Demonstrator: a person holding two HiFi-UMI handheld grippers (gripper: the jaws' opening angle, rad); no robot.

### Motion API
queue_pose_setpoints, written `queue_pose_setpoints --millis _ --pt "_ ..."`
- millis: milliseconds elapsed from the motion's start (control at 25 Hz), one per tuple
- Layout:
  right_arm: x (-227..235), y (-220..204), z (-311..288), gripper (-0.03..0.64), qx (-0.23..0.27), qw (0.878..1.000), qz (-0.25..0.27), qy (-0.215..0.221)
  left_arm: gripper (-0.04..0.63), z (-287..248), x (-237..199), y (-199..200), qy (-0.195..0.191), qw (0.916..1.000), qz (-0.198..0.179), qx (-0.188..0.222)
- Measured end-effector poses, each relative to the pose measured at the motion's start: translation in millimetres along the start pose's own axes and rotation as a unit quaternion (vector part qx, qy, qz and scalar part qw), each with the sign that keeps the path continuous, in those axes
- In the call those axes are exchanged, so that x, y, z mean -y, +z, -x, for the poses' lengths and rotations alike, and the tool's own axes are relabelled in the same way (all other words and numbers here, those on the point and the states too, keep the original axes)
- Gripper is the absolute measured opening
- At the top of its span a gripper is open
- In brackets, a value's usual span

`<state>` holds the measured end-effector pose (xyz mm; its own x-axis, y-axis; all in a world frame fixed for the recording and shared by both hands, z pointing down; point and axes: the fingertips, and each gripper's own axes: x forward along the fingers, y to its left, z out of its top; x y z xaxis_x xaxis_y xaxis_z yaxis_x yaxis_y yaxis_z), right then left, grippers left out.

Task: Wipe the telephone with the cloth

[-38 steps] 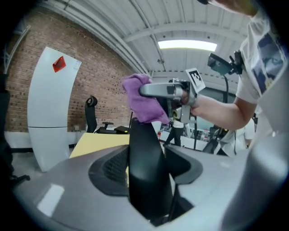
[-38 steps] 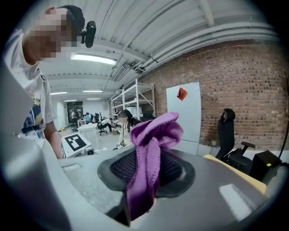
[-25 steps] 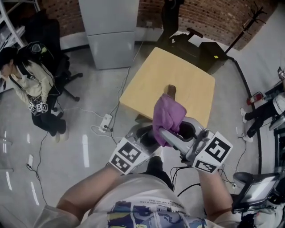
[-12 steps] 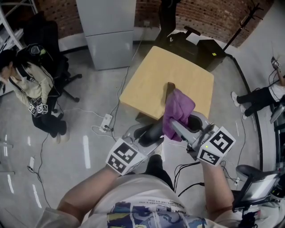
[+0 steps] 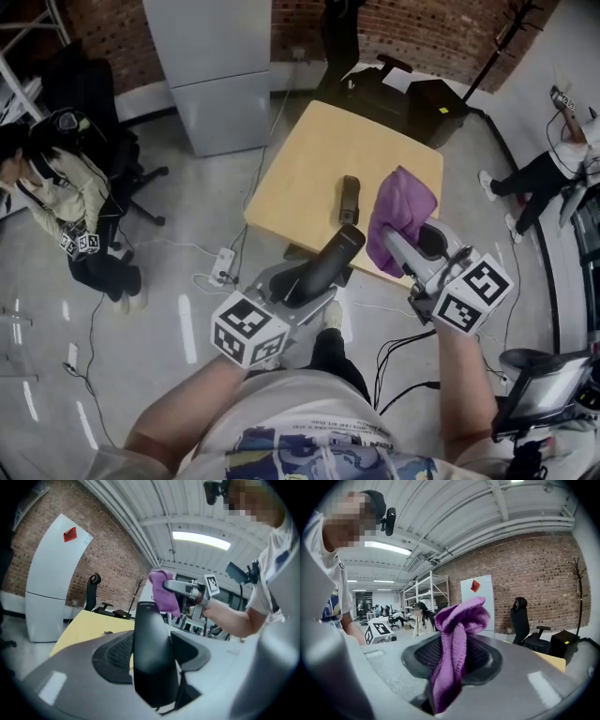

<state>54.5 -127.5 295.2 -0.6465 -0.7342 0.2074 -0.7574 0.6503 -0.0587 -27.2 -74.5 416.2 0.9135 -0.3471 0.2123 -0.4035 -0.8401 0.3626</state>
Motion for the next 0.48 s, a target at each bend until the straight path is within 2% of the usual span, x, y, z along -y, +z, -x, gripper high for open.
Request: queue_pose_setpoints --millis 280,480 --pt "6.2 -6.4 4.9 0.109 0.005 1.000 -0.025 -0.011 0.256 1.5 -8.0 11.2 -0.019 0.9976 0.064 0.020" --pt "1.0 -17.2 2.1 0.109 0.001 0.999 -0.041 0.000 0.256 -3.7 -9.2 18.9 -0.030 0.9941 0.100 0.030"
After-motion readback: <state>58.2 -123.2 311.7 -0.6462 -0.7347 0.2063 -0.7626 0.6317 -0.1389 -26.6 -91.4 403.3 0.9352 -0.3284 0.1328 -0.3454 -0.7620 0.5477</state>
